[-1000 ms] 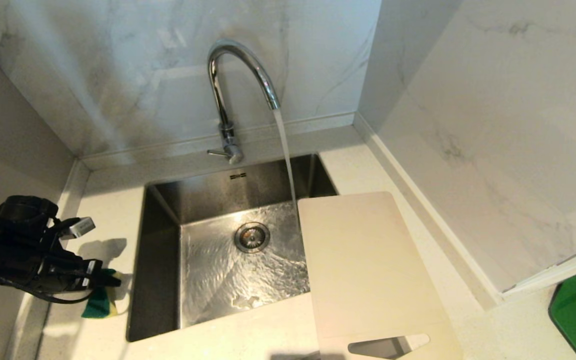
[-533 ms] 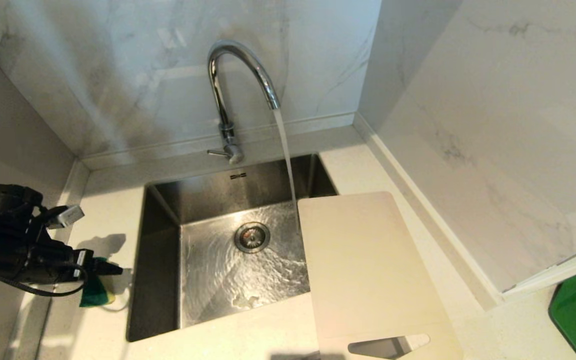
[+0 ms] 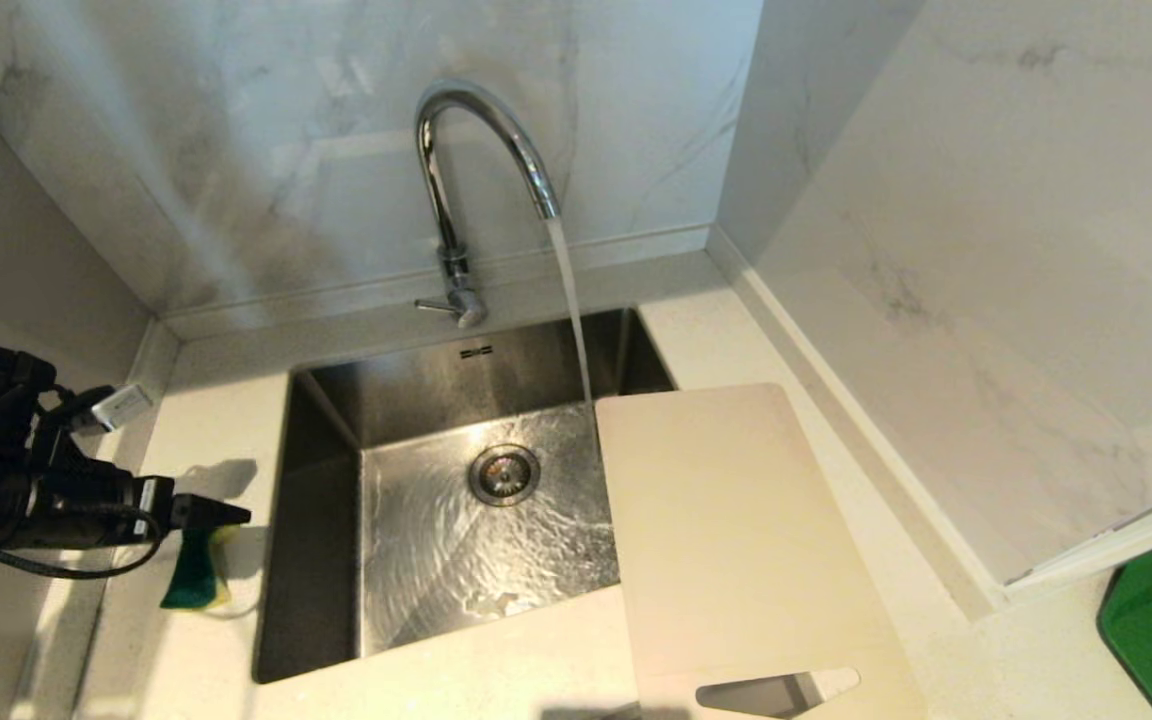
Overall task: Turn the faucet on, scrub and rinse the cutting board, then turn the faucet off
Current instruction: Put down the cleaning cloth, then turn off the tap
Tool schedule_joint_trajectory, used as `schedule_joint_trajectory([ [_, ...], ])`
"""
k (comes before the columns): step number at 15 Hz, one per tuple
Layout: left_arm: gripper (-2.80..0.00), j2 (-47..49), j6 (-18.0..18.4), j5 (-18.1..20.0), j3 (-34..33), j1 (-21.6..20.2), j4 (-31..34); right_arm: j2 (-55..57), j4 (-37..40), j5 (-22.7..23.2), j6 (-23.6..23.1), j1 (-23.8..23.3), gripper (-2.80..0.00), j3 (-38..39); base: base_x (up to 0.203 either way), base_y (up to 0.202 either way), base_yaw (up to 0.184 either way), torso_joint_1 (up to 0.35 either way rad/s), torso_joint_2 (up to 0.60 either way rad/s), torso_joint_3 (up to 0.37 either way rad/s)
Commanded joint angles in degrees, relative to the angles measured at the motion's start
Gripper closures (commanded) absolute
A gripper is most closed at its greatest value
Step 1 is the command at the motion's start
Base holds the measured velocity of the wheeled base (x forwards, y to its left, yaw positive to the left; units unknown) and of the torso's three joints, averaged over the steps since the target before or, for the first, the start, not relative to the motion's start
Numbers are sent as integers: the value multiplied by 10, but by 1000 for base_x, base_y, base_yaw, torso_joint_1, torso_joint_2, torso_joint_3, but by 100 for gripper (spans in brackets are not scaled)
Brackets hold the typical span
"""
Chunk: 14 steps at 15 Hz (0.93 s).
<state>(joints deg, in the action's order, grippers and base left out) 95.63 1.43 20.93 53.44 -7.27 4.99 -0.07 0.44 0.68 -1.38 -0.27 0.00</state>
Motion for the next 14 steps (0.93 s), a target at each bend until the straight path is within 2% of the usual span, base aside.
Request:
schedule_joint_trajectory([
  [1,-280,-26,-22,15,26,4,-11,0,0,0,0,0,0,0,0,0,0,0,0,0],
  [2,0,-30,-45,17,47,13,-11,0,0,1,0,0,0,0,0,0,0,0,0,0],
  [4,0,-30,-120,19,97,41,-12,0,-1,1,0,0,0,0,0,0,0,0,0,0],
  [7,0,-18,-318,43,193,107,-12,0,-1,1,0,0,0,0,0,0,0,0,0,0],
  [9,0,7,-432,59,238,146,-25,0,-1,1,0,0,0,0,0,0,0,0,0,0],
  [10,0,25,-478,59,248,160,-68,0,-1,1,-1,0,0,0,0,0,0,0,0,0],
  [12,0,64,-559,40,251,182,-221,0,-2,1,-1,0,0,0,0,0,0,0,0,0],
  [13,0,98,-582,16,250,200,-298,0,-2,1,-1,0,0,0,0,0,0,0,0,0],
  [14,0,117,-590,0,249,212,-336,0,-1,1,-1,0,0,0,0,0,0,0,0,0],
])
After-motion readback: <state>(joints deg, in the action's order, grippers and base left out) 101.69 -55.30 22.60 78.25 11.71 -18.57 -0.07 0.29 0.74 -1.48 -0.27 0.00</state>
